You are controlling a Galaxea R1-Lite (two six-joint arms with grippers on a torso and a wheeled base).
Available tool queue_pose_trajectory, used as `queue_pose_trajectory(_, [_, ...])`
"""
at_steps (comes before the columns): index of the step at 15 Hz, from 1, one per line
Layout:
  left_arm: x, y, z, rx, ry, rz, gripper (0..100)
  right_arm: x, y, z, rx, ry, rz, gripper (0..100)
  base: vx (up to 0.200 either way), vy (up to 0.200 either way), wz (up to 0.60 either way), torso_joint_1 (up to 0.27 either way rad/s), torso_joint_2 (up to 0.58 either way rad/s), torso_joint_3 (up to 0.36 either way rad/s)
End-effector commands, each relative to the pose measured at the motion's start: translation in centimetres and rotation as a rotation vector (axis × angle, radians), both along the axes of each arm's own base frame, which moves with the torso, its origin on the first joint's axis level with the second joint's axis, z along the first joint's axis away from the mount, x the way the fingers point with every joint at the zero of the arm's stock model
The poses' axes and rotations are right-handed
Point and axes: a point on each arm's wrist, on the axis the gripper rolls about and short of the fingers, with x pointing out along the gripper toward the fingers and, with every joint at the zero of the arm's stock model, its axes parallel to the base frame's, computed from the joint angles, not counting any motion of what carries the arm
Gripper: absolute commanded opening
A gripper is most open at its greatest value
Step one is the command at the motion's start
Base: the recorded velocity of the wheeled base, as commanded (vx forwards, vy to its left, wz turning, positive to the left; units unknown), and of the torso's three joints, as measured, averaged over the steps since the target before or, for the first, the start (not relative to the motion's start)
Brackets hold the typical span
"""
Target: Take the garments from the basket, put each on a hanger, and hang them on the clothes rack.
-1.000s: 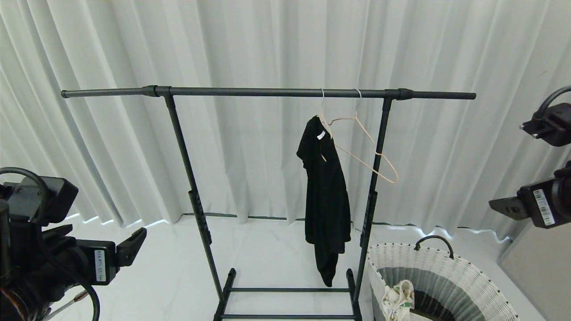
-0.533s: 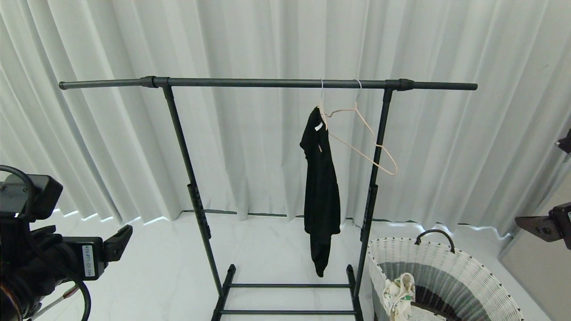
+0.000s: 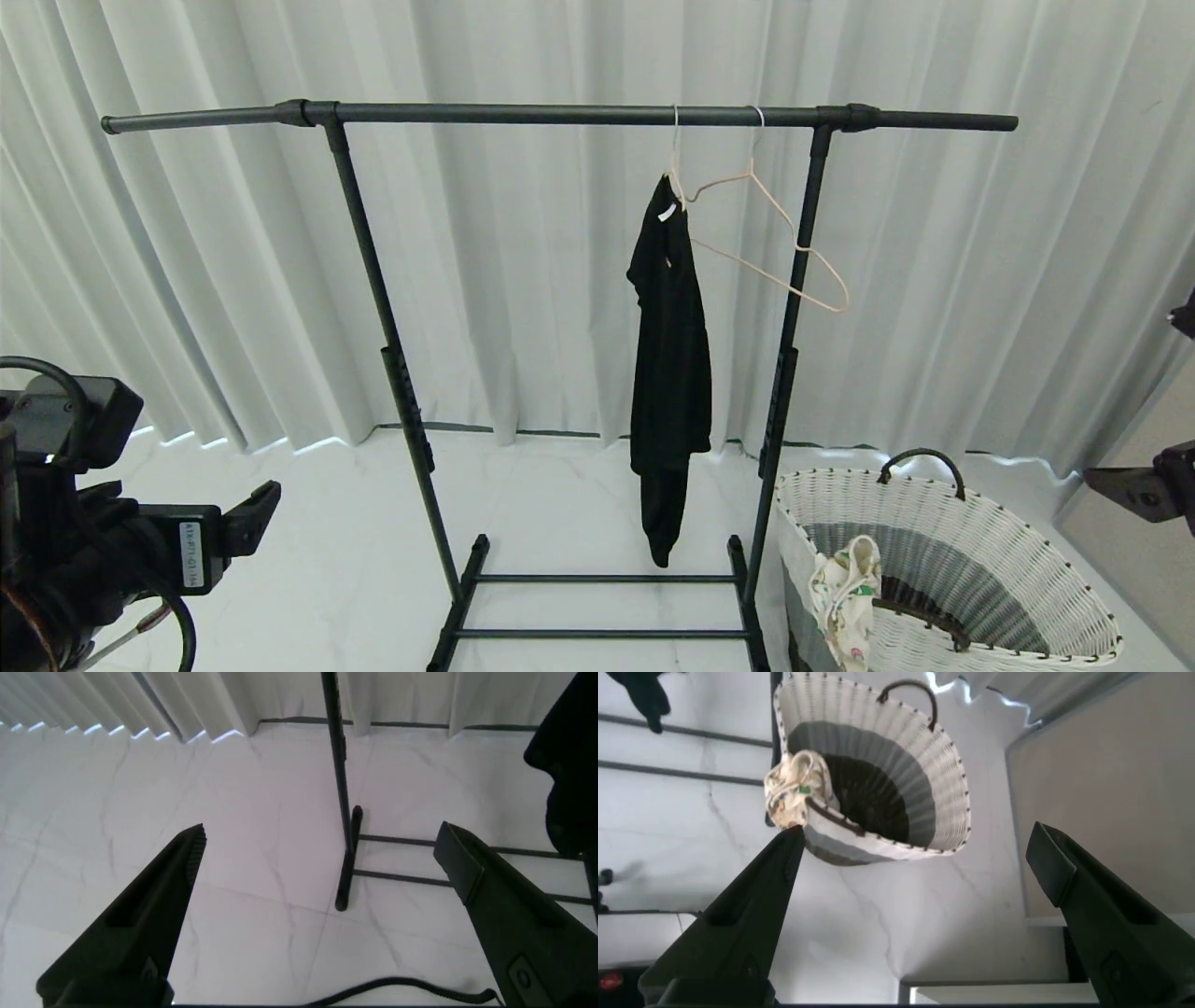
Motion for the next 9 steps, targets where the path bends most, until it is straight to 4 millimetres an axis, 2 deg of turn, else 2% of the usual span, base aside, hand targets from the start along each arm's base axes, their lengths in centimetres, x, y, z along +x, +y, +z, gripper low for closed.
queue_pose_trajectory(1, [0.1, 0.0, -0.1, 0.002, 0.007, 0.000, 100, 0.0, 0.0, -0.4, -0.008, 0.013, 0.000, 100, 0.000, 0.000, 0.00, -0.188, 0.48, 0.281])
queue_pose_trajectory(5, [0.0, 0.0, -0.2, 0.003, 0.009, -0.003, 100, -0.8, -0.4, -1.0, -0.014, 0.022, 0.000, 100, 0.000, 0.000, 0.00, -0.173, 0.47, 0.288])
queue_pose_trajectory(9, [0.1, -0.1, -0.2, 0.003, 0.010, -0.011, 100, -1.3, -1.9, -3.1, -0.081, 0.089, -0.045, 100, 0.000, 0.000, 0.00, -0.149, 0.45, 0.308])
